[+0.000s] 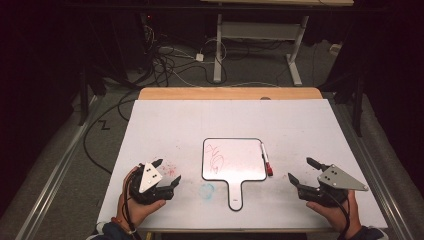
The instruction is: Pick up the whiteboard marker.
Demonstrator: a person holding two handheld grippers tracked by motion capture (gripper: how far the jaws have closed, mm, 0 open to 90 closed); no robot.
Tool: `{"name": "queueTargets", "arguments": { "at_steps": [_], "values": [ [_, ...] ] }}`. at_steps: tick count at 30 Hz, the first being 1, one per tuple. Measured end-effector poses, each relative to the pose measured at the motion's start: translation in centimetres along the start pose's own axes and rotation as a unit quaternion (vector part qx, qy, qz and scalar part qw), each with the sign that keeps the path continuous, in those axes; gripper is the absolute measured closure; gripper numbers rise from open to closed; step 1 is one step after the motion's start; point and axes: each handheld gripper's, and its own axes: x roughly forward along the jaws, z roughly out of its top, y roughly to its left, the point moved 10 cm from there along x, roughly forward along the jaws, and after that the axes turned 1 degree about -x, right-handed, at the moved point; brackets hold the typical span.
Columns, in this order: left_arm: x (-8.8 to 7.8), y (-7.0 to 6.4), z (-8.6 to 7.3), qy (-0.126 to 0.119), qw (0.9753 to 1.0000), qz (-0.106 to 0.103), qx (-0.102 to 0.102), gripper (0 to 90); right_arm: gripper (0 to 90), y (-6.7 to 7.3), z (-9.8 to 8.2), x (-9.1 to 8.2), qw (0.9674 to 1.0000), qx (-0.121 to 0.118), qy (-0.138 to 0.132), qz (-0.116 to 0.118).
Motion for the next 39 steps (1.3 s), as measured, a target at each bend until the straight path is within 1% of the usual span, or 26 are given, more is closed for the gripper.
{"name": "queueTargets", "arguments": {
  "at_steps": [2, 3, 4, 5, 6, 8, 10, 11, 13, 14, 15, 16, 18, 19, 20, 21, 22, 26, 30, 32, 34, 35, 36, 37, 38, 39],
  "values": [
    [0.2, -0.2, 0.1, 0.001, 1.0, -0.002, 0.005, 19.7, 24.3, 0.0, 0.1, 0.0, 1.0, -0.001, -0.002, 0.001],
    [0.3, -0.3, 0.1, -0.001, 1.0, -0.005, 0.005, 19.6, 24.1, 0.0, 0.1, 0.0, 1.0, 0.005, -0.002, 0.005],
    [0.3, -0.2, 0.2, -0.003, 0.9999, -0.004, 0.015, 19.5, 24.2, 0.0, 0.1, 0.0, 1.0, 0.007, -0.004, 0.003],
    [0.4, -0.4, 0.0, 0.002, 0.9999, -0.008, 0.01, 19.6, 24.5, -0.1, 0.1, -0.1, 1.0, 0.005, -0.005, 0.001],
    [0.5, -0.4, 0.1, 0.002, 0.9998, -0.009, 0.018, 19.5, 24.5, -0.2, 0.1, -0.2, 1.0, 0.005, -0.003, 0.002],
    [0.7, -0.4, -0.1, 0.007, 0.9997, -0.01, 0.022, 19.5, 25.5, -0.3, 0.0, -0.1, 0.9999, 0.015, 0.001, 0.009],
    [0.9, -0.6, -0.5, 0.017, 0.9996, -0.016, 0.018, 19.5, 26.3, -0.4, 0.0, 0.0, 0.9998, 0.016, 0.004, 0.014],
    [1.0, -0.5, -0.6, 0.02, 0.9994, -0.013, 0.027, 19.7, 28.7, -0.4, -0.2, 0.3, 0.9992, 0.029, 0.014, 0.025],
    [1.1, -0.7, -0.8, 0.025, 0.9993, -0.016, 0.023, 19.9, 30.9, -0.3, -0.5, 0.8, 0.9973, 0.05, 0.033, 0.042],
    [1.1, -0.8, -0.8, 0.025, 0.9992, -0.016, 0.026, 19.9, 30.9, -0.3, -0.5, 0.8, 0.9973, 0.05, 0.033, 0.042],
    [1.0, -0.9, -0.8, 0.024, 0.9992, -0.016, 0.026, 19.8, 31.6, -0.3, -0.6, 1.1, 0.9964, 0.058, 0.042, 0.046],
    [1.0, -1.0, -0.7, 0.025, 0.9992, -0.016, 0.027, 19.8, 32.6, -0.3, -0.9, 1.6, 0.9947, 0.062, 0.062, 0.052],
    [0.9, -1.2, -0.7, 0.023, 0.9991, -0.018, 0.03, 19.8, 32.9, -0.4, -1.0, 2.1, 0.994, 0.062, 0.072, 0.054],
    [0.9, -1.2, -0.7, 0.024, 0.999, -0.018, 0.032, 19.8, 32.9, -0.4, -1.0, 2.1, 0.994, 0.062, 0.072, 0.054],
    [0.9, -1.2, -0.7, 0.024, 0.999, -0.017, 0.033, 19.8, 32.8, -0.4, -1.2, 2.6, 0.9926, 0.063, 0.085, 0.06],
    [0.9, -1.2, -0.7, 0.024, 0.9991, -0.017, 0.031, 19.8, 32.8, -0.4, -1.2, 2.6, 0.9926, 0.063, 0.085, 0.06],
    [1.0, -1.2, -0.7, 0.025, 0.999, -0.017, 0.032, 19.6, 32.8, -0.3, -1.3, 3.1, 0.9911, 0.066, 0.094, 0.067],
    [1.1, -1.4, -0.8, 0.029, 0.9986, -0.016, 0.041, 19.6, 33.0, -0.2, -1.3, 3.8, 0.99, 0.064, 0.102, 0.073],
    [1.2, -1.5, -1.0, 0.036, 0.9982, -0.017, 0.045, 19.7, 35.4, 0.0, -1.1, 4.8, 0.987, 0.062, 0.119, 0.088],
    [1.3, -1.5, -1.0, 0.038, 0.9981, -0.016, 0.046, 19.6, 36.1, -0.1, -0.8, 5.4, 0.985, 0.074, 0.124, 0.093],
    [1.4, -1.6, -1.1, 0.041, 0.9979, -0.016, 0.048, 19.6, 37.1, -0.1, -0.4, 6.2, 0.983, 0.078, 0.134, 0.099],
    [1.4, -1.6, -1.1, 0.041, 0.9978, -0.016, 0.048, 19.7, 37.8, -0.1, -0.1, 7.2, 0.9814, 0.082, 0.142, 0.101],
    [1.5, -1.6, -1.1, 0.043, 0.9977, -0.016, 0.051, 19.7, 37.9, 0.1, 0.0, 7.6, 0.9793, 0.086, 0.149, 0.106],
    [1.5, -1.6, -1.2, 0.043, 0.9976, -0.017, 0.051, 19.7, 37.9, 0.1, 0.0, 7.6, 0.9793, 0.086, 0.149, 0.106],
    [1.5, -1.7, -1.2, 0.043, 0.9976, -0.019, 0.05, 19.7, 37.9, 0.2, 0.0, 8.1, 0.9771, 0.092, 0.156, 0.112],
    [1.6, -1.7, -1.3, 0.047, 0.9974, -0.019, 0.052, 19.7, 38.5, 0.2, 0.2, 9.1, 0.9745, 0.095, 0.167, 0.117]
  ]
}}
